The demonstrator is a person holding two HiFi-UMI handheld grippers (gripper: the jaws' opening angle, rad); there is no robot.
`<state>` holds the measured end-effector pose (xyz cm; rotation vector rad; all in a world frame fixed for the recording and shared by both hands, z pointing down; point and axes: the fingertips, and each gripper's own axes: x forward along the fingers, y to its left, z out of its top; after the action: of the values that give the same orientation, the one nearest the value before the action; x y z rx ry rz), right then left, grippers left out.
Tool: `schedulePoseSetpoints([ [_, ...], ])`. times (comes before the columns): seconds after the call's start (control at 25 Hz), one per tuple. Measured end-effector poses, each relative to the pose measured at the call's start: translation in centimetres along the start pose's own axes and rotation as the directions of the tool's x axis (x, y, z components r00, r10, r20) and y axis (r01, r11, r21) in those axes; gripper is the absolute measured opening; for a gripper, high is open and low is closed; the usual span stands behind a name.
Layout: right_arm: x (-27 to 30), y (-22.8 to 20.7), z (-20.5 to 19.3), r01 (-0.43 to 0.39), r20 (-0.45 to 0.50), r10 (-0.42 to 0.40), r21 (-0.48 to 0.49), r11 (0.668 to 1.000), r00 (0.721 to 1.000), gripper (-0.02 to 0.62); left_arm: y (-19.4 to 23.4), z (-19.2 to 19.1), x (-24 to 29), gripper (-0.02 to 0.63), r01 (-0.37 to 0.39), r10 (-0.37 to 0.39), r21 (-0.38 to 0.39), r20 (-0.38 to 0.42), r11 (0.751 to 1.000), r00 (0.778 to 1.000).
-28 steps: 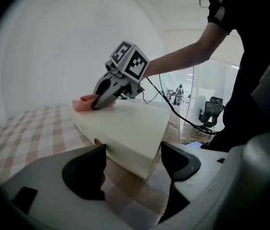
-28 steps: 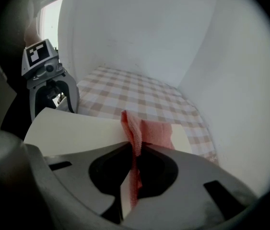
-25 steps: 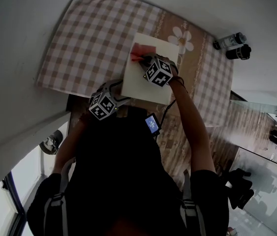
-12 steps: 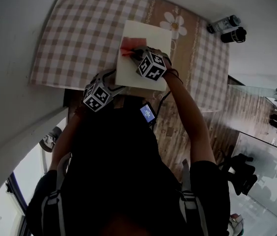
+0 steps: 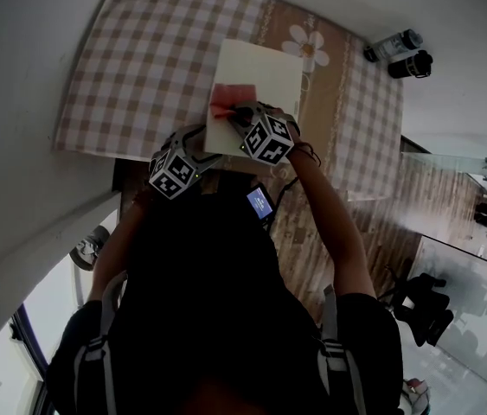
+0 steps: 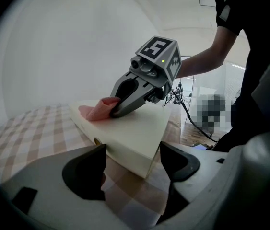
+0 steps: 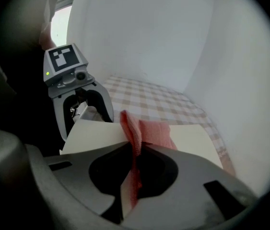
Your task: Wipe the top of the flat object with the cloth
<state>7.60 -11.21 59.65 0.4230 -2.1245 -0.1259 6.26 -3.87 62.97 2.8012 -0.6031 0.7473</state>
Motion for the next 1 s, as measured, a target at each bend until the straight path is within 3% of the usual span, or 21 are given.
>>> schedulePoseSetpoints([
  [1.0, -2.6, 8.5, 0.7, -0.099, 0.065, 0.097, 0.026, 0.995, 0.993, 0.015, -0.2, -0.1, -0.1, 0.344, -0.007, 0.007, -0.014, 0.023, 1.000, 1.000],
])
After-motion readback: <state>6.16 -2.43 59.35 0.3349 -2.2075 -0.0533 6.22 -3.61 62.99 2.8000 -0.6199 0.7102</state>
